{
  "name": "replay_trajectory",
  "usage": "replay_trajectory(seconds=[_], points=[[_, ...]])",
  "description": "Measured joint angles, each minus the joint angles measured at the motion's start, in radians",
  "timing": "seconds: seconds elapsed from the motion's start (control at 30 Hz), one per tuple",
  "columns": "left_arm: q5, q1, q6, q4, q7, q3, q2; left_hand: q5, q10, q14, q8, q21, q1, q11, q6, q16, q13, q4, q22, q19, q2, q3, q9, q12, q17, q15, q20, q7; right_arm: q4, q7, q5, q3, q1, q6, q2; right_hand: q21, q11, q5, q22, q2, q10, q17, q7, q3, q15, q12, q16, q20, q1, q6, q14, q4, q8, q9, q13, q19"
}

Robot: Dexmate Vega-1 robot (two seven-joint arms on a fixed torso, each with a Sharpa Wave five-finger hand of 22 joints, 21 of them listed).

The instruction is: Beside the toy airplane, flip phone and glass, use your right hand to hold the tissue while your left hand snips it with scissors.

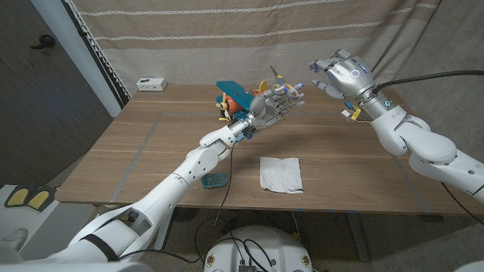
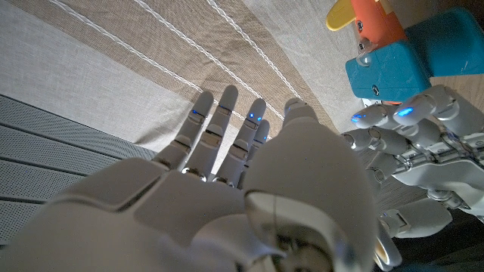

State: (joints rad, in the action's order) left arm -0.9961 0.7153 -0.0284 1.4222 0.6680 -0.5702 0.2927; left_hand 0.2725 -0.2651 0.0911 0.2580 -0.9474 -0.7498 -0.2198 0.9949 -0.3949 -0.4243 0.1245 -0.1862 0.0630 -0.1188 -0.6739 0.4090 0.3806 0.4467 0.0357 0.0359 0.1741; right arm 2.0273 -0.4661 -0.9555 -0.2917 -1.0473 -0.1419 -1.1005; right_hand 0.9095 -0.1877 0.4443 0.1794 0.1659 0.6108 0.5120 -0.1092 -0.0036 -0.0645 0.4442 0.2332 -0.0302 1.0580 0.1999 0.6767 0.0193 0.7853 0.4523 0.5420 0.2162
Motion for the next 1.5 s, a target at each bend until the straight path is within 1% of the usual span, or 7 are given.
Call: replay_trajectory(seconds=[0.43, 0.47, 0.57, 0.67, 0.83, 1.07, 1.5], points=[[-0.009, -0.01, 0.0, -0.032, 0.031, -0.003, -0.024, -0.008, -0.004, 0.004, -0.038, 0.008, -0.029, 0.004, -0.025, 0.015, 0.014, 0.007, 0.0, 0.0, 0.018, -0.007, -0.04, -0.019, -0.006, 0.004, 0.0, 0.025, -0.002, 0.005, 0.003, -0.004, 0.002, -0.002, -0.005, -0.008, 0.0, 0.0, 0.0, 0.004, 0.0, -0.002, 0.002, 0.004, 0.002, 0.0, 0.0, 0.005, -0.004, 0.002, -0.009, -0.004, 0.0, 0.0, 0.0, 0.006], [-0.012, -0.011, 0.002, -0.035, 0.039, -0.004, -0.027, -0.011, -0.004, 0.004, -0.043, 0.011, -0.037, 0.004, -0.019, 0.015, 0.016, 0.011, 0.0, 0.0, 0.026, -0.005, -0.045, -0.021, -0.006, 0.003, 0.0, 0.04, -0.002, 0.005, 0.003, -0.004, 0.002, -0.003, -0.005, -0.008, 0.0, 0.0, 0.0, 0.004, 0.0, -0.002, 0.004, 0.004, 0.002, 0.0, 0.0, 0.005, -0.004, 0.004, -0.009, -0.004, 0.0, 0.0, 0.0, 0.006], [-0.016, -0.012, 0.006, -0.042, 0.047, -0.005, -0.034, -0.011, -0.004, 0.008, -0.055, 0.016, -0.036, 0.004, -0.026, 0.021, 0.018, 0.011, 0.0, 0.0, 0.025, -0.002, -0.06, -0.022, -0.011, 0.0, 0.0, 0.056, -0.002, 0.008, 0.003, -0.005, 0.002, -0.007, -0.006, -0.008, 0.0, 0.0, 0.0, 0.0, 0.0, -0.002, 0.004, 0.004, 0.002, 0.0, 0.0, 0.005, -0.008, 0.004, -0.009, -0.004, 0.0, 0.0, 0.0, 0.006], [-0.019, -0.012, 0.008, -0.046, 0.052, -0.005, -0.039, -0.011, -0.007, 0.007, -0.062, 0.019, -0.024, 0.0, -0.046, 0.023, 0.021, 0.005, 0.0, 0.0, 0.006, 0.011, -0.073, -0.03, -0.011, 0.0, 0.0, 0.05, -0.001, 0.009, 0.003, -0.005, 0.001, -0.008, -0.006, -0.01, 0.0, 0.0, 0.0, 0.0, 0.0, -0.002, 0.004, 0.004, 0.002, 0.0, 0.003, 0.005, -0.008, 0.004, -0.009, -0.004, 0.0, 0.0, 0.003, 0.006], [-0.023, -0.012, 0.012, -0.048, 0.057, -0.005, -0.045, -0.011, -0.016, 0.018, -0.062, 0.027, 0.004, 0.003, -0.053, 0.023, 0.025, -0.015, 0.0, -0.004, -0.021, 0.032, -0.092, -0.03, -0.016, 0.0, -0.003, 0.05, 0.002, 0.012, 0.003, -0.006, -0.001, -0.012, -0.008, -0.012, 0.0, 0.0, 0.0, 0.0, 0.0, -0.002, 0.004, 0.004, 0.002, 0.0, 0.003, 0.005, -0.008, 0.004, -0.009, -0.004, 0.0, 0.0, 0.003, 0.005], [-0.028, -0.006, 0.016, -0.047, 0.051, -0.003, -0.052, 0.013, -0.032, 0.043, -0.047, 0.045, 0.058, 0.0, -0.016, 0.029, 0.026, -0.046, 0.0, -0.018, -0.007, 0.062, -0.121, -0.038, -0.02, 0.0, 0.0, 0.048, 0.005, 0.019, 0.002, -0.008, -0.001, -0.014, -0.009, -0.012, 0.0, 0.0, 0.0, 0.0, 0.0, -0.002, 0.0, 0.004, 0.002, 0.0, 0.003, 0.005, -0.008, 0.007, -0.009, -0.004, 0.0, 0.0, 0.001, 0.005], [-0.032, -0.003, 0.019, -0.044, 0.036, 0.005, -0.061, 0.03, -0.047, 0.05, -0.029, 0.056, 0.068, 0.004, 0.026, 0.037, 0.03, -0.049, 0.0, -0.024, -0.01, 0.074, -0.127, -0.043, -0.023, 0.004, -0.006, 0.049, 0.01, 0.039, -0.002, -0.016, 0.008, -0.015, -0.008, -0.019, 0.0, 0.0, 0.0, 0.0, 0.0, -0.002, -0.003, 0.008, 0.002, 0.0, 0.003, 0.005, -0.008, 0.011, -0.009, -0.008, -0.005, 0.002, 0.003, 0.005]])
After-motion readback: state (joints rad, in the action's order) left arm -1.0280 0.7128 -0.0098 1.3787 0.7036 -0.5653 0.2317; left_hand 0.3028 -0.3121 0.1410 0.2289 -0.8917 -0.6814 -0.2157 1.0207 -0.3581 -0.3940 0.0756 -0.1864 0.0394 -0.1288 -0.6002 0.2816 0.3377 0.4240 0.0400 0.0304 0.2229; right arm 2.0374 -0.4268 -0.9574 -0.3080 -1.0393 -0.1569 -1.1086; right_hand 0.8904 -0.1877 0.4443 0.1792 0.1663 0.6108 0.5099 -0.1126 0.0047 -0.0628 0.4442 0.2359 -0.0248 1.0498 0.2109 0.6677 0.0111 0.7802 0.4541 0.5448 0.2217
